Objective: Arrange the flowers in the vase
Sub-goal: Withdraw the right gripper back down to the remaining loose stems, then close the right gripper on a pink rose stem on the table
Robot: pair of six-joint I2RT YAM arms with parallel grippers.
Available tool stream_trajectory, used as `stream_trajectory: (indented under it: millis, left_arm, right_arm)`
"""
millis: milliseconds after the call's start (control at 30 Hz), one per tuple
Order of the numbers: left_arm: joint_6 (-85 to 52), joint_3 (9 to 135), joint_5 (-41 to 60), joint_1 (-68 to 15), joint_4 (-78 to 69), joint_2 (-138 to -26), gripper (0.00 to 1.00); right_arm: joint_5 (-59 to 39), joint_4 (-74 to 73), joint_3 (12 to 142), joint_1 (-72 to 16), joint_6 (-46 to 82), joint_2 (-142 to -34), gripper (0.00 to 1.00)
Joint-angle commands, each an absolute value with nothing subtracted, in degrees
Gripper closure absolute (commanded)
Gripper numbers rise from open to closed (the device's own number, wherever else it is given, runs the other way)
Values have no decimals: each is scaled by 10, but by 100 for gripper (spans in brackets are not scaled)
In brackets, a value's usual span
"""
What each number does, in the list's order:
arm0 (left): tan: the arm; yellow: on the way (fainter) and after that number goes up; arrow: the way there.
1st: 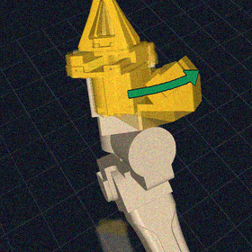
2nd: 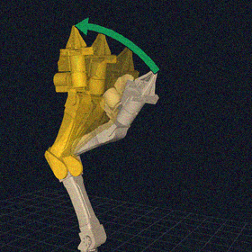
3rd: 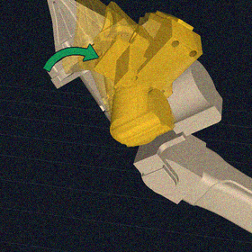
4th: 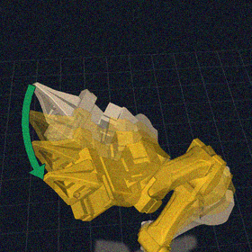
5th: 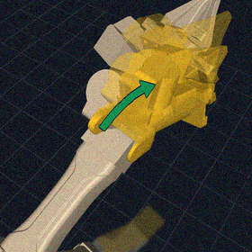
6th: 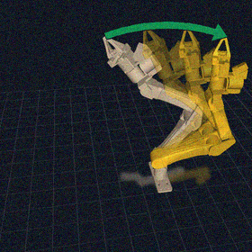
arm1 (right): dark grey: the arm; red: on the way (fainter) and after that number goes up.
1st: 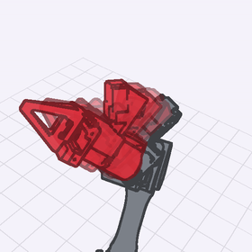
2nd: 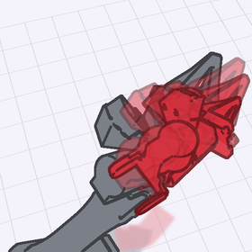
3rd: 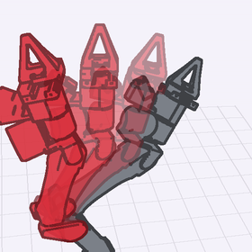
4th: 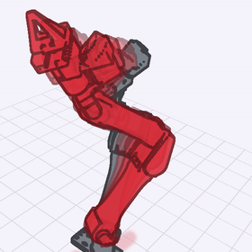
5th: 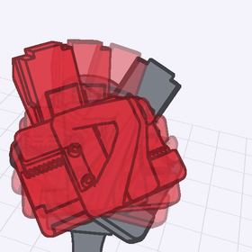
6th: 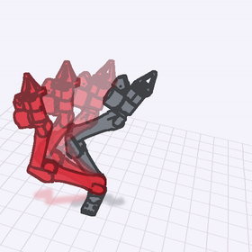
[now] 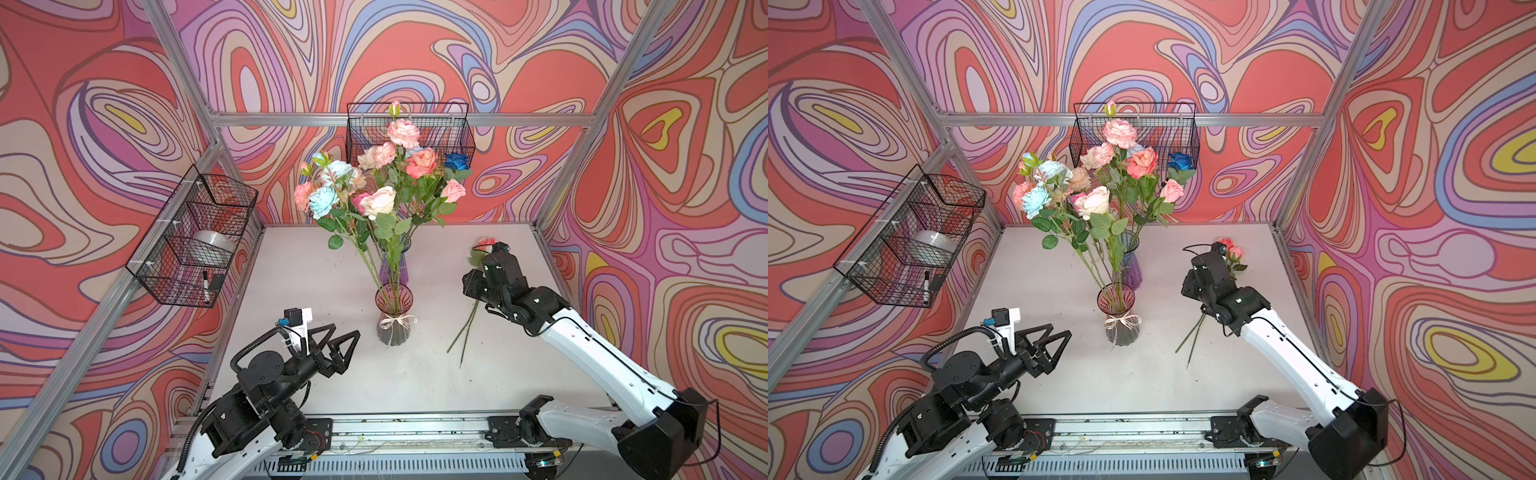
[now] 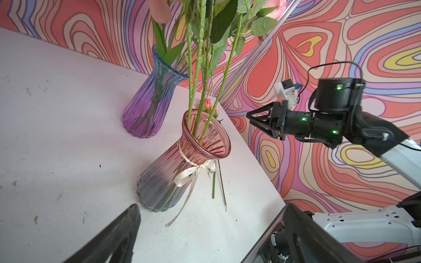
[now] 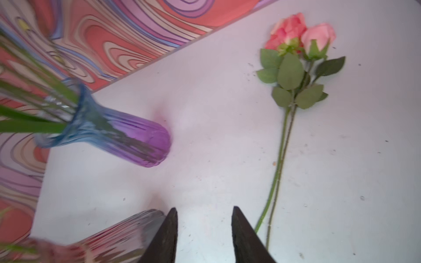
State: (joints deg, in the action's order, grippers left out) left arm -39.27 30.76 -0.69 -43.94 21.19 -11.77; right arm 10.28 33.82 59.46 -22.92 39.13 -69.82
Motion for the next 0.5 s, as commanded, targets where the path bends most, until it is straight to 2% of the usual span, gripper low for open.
stream_trajectory:
  millis: [0, 133, 467]
  left_arm:
    - [-396, 308, -7, -442, 219, -113, 0]
    - [-398, 308, -9, -442, 224, -106, 0]
    - [-397, 303, -15, -442, 233, -90, 0]
  right_arm:
    - [50, 302, 566, -167, 399, -741, 66]
    - [35, 271, 551, -111, 399, -822, 69]
    - [58, 214, 542, -83, 396, -927, 69]
